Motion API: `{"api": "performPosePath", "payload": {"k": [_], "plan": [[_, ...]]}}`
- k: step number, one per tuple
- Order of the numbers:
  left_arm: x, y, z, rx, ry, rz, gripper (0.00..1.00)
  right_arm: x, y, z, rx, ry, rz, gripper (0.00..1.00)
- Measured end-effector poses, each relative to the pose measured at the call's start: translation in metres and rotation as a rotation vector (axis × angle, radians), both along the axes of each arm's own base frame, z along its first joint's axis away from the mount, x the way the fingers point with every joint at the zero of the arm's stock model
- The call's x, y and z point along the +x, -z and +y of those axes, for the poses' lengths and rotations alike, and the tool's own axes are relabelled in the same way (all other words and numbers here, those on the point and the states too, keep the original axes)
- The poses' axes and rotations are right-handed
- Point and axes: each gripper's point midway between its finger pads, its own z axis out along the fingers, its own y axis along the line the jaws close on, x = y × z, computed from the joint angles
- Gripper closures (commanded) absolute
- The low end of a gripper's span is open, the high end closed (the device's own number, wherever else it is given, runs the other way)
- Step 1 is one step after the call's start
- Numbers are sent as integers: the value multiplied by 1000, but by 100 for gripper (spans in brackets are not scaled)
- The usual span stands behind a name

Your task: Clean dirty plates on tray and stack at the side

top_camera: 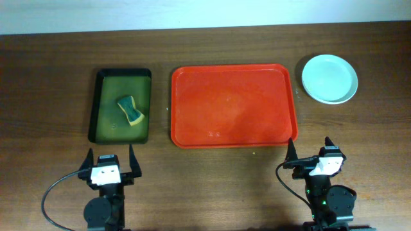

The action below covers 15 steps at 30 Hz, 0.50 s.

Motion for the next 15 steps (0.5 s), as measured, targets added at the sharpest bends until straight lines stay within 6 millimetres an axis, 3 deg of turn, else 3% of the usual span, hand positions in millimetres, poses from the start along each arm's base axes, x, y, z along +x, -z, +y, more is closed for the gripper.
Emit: {"api": "performPosePath", "payload": {"k": [15], "plan": [[1, 1, -9, -26, 50, 2, 1, 0, 0, 0, 0, 0, 0, 2]]}}
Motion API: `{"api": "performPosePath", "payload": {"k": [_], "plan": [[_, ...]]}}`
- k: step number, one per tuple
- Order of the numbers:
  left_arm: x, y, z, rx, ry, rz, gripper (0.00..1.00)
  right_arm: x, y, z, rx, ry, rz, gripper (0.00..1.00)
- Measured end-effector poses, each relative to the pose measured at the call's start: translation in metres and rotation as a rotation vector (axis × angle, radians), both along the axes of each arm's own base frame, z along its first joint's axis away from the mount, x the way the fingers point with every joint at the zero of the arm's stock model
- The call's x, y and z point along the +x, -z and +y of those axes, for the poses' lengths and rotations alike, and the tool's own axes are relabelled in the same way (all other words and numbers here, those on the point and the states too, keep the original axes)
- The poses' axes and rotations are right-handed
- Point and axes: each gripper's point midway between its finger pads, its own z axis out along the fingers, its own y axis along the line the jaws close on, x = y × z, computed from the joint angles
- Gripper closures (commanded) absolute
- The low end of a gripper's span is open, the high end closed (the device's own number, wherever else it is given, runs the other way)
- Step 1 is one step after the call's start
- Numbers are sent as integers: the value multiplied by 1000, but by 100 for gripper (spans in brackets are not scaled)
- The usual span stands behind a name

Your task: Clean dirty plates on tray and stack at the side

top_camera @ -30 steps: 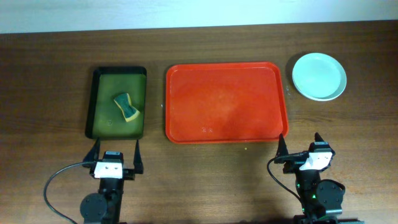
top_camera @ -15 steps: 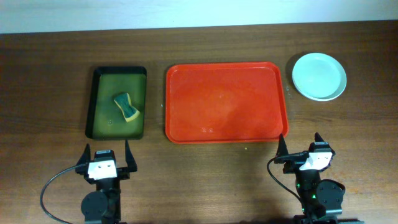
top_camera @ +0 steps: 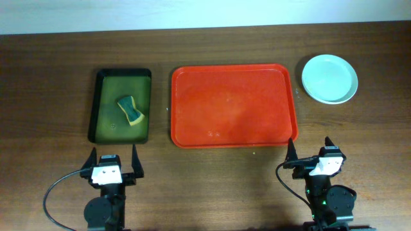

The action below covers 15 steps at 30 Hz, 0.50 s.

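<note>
The red tray (top_camera: 234, 105) lies in the middle of the table with no plate on it. A pale plate stack (top_camera: 329, 78) sits to its right, at the far right of the table. A yellow-green sponge (top_camera: 130, 110) lies in the dark basin (top_camera: 103, 106) of greenish water on the left. My left gripper (top_camera: 113, 159) stands open near the front edge, below the basin. My right gripper (top_camera: 309, 149) stands open below the tray's right corner. Neither holds anything.
Brown wooden table (top_camera: 51, 77) all around. A black cable (top_camera: 58, 189) loops at the left arm's base.
My left gripper has shifted slightly to the right. Everything else stands as it was.
</note>
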Motion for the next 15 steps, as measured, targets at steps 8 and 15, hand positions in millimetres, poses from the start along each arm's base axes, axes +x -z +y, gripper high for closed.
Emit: {"api": "performPosePath", "payload": {"k": [8, 15], "plan": [[0, 0, -1, -57, -1, -4, 1, 0, 0, 0, 0, 0, 0, 2], [0, 0, -1, -57, -1, -5, 0, 0, 0, 0, 0, 0, 0, 2]]}}
